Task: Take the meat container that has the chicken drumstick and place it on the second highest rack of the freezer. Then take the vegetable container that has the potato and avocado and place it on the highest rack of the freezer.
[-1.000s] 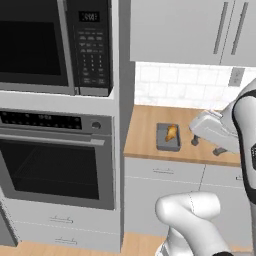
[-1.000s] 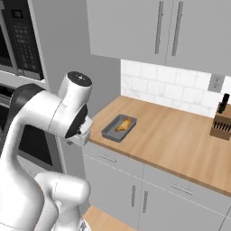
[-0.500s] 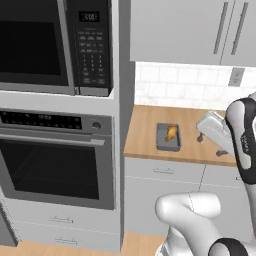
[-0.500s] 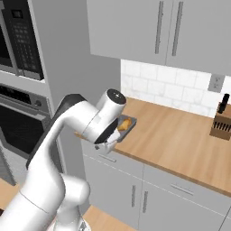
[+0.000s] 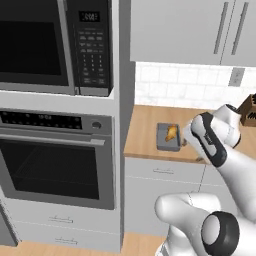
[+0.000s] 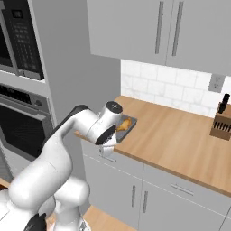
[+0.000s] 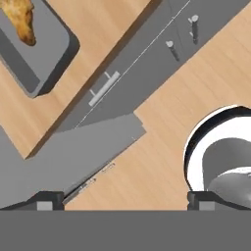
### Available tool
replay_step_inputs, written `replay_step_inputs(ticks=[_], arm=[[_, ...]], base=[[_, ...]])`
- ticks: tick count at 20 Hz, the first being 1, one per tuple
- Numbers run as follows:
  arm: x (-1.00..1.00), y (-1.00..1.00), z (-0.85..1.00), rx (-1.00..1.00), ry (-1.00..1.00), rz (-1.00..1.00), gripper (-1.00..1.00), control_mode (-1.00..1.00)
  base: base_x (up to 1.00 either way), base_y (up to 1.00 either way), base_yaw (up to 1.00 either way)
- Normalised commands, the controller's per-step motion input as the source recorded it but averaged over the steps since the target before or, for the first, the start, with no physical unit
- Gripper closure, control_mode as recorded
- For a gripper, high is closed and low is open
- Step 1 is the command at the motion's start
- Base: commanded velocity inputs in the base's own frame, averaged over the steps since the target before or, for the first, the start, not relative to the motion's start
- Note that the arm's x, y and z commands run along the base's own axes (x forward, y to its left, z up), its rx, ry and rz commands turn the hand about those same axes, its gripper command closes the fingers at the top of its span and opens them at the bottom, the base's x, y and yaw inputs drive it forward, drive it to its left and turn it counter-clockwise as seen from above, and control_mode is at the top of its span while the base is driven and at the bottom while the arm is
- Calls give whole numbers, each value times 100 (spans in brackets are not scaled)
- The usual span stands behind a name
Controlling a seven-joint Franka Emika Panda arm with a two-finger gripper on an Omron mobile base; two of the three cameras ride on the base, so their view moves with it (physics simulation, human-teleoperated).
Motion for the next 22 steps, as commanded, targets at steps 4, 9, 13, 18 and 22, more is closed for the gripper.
replay_step_inputs(ticks=[4,9,13,18,22], arm=[[59,0,-28,14,16,-41,-100,-100],[22,0,-1,8,2,-33,-100,-100],[27,0,-4,3,0,-16,-100,-100],[26,0,-26,8,1,0,-100,-100],[21,0,-14,13,0,0,-100,-100]], base=[[0,0,0],[0,0,0],[0,0,0],[0,0,0],[0,0,0]])
